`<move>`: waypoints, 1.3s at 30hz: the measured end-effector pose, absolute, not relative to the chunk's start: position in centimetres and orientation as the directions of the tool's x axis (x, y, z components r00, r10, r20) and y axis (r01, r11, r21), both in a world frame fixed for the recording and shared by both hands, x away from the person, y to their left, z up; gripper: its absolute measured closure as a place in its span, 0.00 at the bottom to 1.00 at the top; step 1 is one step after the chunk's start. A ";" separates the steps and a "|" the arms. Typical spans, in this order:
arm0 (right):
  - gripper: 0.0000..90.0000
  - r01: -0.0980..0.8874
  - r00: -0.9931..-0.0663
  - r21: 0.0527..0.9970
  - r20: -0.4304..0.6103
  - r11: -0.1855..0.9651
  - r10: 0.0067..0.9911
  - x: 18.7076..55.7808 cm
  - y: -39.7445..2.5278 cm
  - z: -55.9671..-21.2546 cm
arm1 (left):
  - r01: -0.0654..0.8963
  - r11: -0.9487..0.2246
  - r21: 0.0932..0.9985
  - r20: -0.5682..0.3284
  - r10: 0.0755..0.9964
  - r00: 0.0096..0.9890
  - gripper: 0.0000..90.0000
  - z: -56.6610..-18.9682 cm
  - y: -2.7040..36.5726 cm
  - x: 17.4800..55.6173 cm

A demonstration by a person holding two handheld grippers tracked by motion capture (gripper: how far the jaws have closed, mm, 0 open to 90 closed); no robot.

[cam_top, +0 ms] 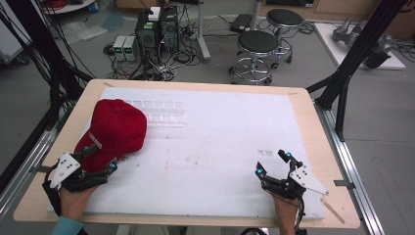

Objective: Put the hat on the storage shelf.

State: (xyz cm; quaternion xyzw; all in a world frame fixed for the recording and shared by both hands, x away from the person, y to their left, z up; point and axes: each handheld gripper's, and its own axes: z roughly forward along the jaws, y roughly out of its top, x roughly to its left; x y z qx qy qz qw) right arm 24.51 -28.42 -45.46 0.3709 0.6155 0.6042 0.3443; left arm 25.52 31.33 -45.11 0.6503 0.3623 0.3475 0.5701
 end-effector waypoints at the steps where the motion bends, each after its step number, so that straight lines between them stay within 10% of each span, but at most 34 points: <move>1: 0.11 0.042 -0.488 0.999 0.025 -0.005 0.873 24.5 -28.4 -45.5 | 0.075 -0.088 0.993 0.039 0.868 0.496 0.15 -45.1 31.3 25.5; 39: 0.11 0.045 -0.491 0.999 0.018 0.005 0.871 24.7 -28.4 -45.4 | 0.070 -0.124 0.990 0.071 0.859 0.507 0.15 -42.4 32.4 25.2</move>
